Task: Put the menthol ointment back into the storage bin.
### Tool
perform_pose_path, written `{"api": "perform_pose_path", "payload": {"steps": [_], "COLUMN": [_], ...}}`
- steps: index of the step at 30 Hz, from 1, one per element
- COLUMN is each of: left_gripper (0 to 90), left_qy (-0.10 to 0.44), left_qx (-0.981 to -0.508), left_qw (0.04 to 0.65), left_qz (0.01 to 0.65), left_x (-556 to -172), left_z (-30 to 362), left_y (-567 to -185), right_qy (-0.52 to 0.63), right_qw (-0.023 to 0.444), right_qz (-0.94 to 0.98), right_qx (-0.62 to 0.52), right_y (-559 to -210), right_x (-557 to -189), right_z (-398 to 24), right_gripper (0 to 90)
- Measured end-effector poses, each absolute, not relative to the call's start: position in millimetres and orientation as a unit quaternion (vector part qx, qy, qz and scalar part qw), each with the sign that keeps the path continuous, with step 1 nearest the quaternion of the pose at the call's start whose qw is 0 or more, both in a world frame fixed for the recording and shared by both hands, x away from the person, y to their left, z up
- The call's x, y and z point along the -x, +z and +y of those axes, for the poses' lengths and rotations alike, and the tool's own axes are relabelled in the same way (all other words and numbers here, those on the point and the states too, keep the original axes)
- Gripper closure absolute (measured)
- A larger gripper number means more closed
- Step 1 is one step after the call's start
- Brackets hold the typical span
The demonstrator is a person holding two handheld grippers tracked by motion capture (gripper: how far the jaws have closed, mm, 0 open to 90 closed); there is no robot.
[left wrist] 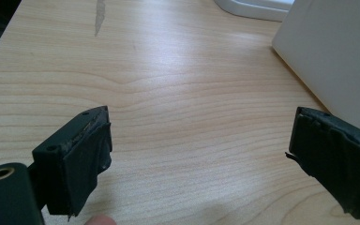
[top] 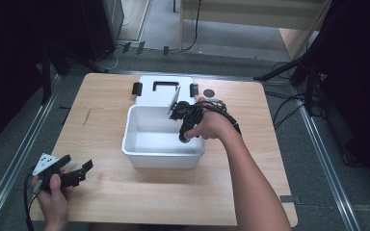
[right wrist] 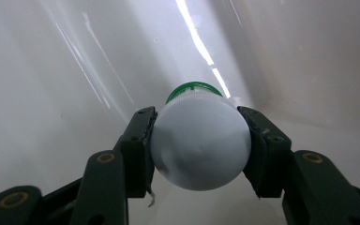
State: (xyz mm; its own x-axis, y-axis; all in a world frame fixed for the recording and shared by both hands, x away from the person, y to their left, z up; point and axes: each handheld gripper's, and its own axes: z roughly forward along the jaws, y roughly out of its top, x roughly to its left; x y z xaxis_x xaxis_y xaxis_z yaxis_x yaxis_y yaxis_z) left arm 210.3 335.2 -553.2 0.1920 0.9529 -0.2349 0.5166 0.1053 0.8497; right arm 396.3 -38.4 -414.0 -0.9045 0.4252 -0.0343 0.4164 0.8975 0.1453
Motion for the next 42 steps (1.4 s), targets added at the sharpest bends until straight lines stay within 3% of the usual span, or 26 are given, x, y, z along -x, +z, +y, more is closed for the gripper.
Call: {"api": "perform_pose_path", "payload": {"steps": [21, 27, 42], "left_gripper": [6.8, 6.8, 6.8], "left_qy": [0.24, 0.238, 0.239], "left_qx": [-0.626, -0.626, -0.626], "left_qw": [0.454, 0.454, 0.453], "left_qz": [0.588, 0.587, 0.588], "left_x": [-210.1, -210.2, -210.5], "left_z": [334.7, 335.2, 334.7], "left_y": [-553.1, -553.2, -553.2], "right_qy": [0.041, -0.018, -0.04], "right_qw": [0.038, 0.045, 0.045], "right_qz": [0.976, 0.982, 0.981], "right_qx": [-0.212, -0.184, -0.187], "right_y": [-446.5, -467.5, -470.5], "right_x": [-395.0, -392.7, -392.5], "right_z": [-26.5, -19.9, -17.4], "right_gripper": [51.2, 51.2, 51.0]}}
